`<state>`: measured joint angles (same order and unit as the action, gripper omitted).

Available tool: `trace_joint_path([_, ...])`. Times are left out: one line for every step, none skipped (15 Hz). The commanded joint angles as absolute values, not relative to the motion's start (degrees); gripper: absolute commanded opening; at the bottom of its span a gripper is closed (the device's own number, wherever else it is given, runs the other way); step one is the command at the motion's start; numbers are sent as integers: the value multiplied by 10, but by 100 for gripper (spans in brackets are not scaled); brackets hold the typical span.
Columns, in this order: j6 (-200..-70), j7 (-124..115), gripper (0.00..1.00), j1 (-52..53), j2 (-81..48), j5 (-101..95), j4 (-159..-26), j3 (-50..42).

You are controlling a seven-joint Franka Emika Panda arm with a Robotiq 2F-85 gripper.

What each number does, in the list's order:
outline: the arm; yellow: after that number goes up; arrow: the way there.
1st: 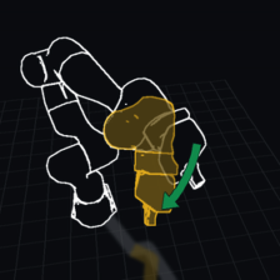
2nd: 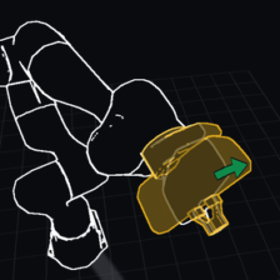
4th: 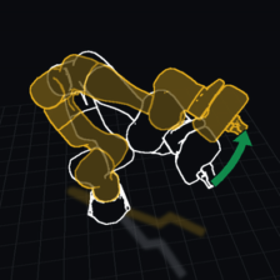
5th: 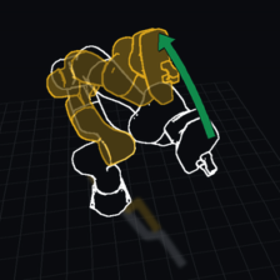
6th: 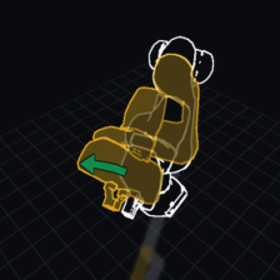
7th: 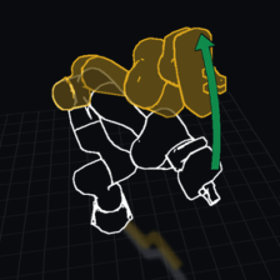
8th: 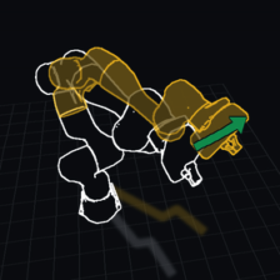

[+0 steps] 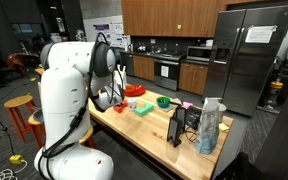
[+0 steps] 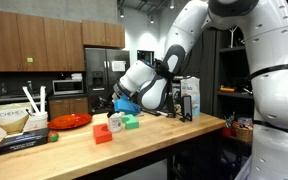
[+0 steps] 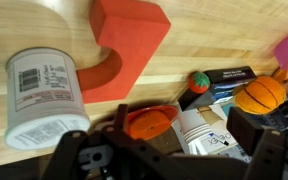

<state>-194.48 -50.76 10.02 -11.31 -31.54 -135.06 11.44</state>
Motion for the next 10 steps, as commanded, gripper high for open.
trace_joint_path([-1982, -502, 100, 85, -151, -325, -1314, 122])
trace_joint_path([-1991, -490, 100, 88, -160, -323, -1306, 115])
trace_joint_path([-1993, -478, 100, 92, -167, -321, -1298, 109])
trace_joint_path([-1985, -465, 100, 98, -176, -320, -1289, 102])
trace_joint_path([-1979, -455, 100, 103, -185, -315, -1280, 96])
trace_joint_path([-1972, -447, 100, 110, -193, -308, -1272, 86])
trace_joint_path([-1966, -353, 100, 89, -200, -225, -1272, 116])
trace_joint_path([-1972, -386, 100, 147, -206, -264, -1258, 39])
trace_joint_path([-1975, -339, 100, 176, -211, -232, -1253, 6])
trace_joint_path([-1976, -313, 100, 213, -218, -215, -1245, -39])
